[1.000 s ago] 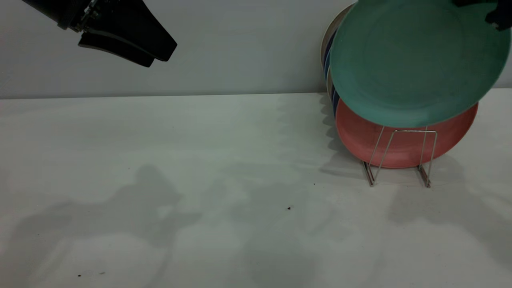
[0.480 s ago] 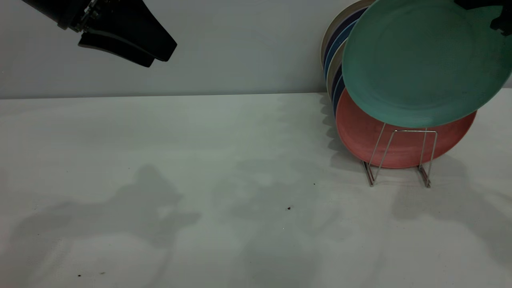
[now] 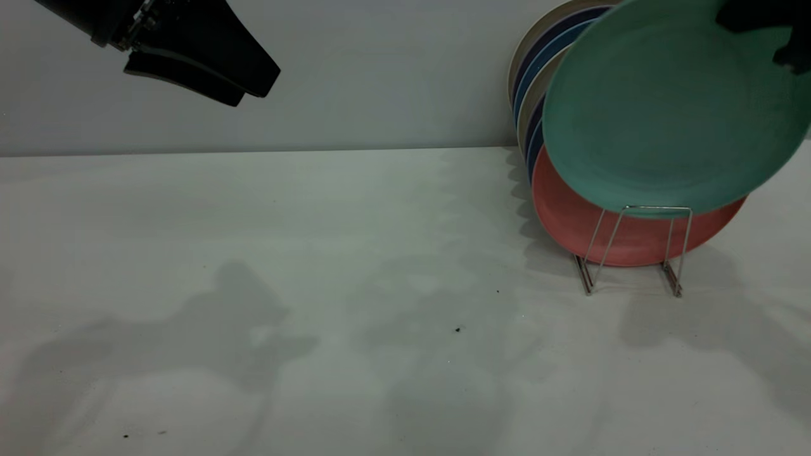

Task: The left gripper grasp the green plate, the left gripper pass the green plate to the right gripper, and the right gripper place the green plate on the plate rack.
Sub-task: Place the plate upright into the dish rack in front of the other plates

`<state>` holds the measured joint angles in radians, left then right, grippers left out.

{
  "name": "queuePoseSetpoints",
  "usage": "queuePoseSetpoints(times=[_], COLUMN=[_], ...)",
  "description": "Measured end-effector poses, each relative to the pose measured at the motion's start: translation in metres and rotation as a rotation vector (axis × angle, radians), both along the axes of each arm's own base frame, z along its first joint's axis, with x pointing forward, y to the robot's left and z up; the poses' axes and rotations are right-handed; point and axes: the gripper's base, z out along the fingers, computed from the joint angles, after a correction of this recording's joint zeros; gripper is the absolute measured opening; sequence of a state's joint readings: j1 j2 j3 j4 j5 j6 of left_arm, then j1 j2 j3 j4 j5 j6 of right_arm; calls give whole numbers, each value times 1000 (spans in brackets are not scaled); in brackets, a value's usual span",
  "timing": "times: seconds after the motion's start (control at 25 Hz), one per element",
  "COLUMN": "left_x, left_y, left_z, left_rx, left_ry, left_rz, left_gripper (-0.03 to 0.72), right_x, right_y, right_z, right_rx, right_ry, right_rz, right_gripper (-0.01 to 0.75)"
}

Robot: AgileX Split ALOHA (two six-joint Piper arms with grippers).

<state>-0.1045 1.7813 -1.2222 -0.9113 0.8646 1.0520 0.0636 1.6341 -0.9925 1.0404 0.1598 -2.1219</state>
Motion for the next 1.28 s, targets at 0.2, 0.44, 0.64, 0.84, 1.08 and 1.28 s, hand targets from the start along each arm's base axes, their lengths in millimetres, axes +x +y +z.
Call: queuePoseSetpoints(times=[0.2, 0.44, 0.64, 0.84, 1.08, 1.28], left_x=[0, 0, 0, 0, -1, -1], left_y=[0, 0, 0, 0, 0, 0], left_z=[0, 0, 0, 0, 0, 0], left_rx=[0, 0, 0, -2, -3, -4], left_ry=[0, 2, 2, 4, 8, 9], left_rz=[0, 2, 2, -1, -5, -6], left_gripper=[589, 589, 589, 589, 589, 589], right_x=[1, 1, 1, 1, 1, 0], right_y=[0, 0, 0, 1, 1, 4], right_z=[-1, -1, 0, 0, 0, -1], right_rx=[19, 69, 84, 104, 107, 141], right_ry=[6, 8, 9, 10, 10, 29], right_rz=[-12, -47, -56, -68, -70, -51], right_gripper=[60, 69, 100, 204, 312, 321])
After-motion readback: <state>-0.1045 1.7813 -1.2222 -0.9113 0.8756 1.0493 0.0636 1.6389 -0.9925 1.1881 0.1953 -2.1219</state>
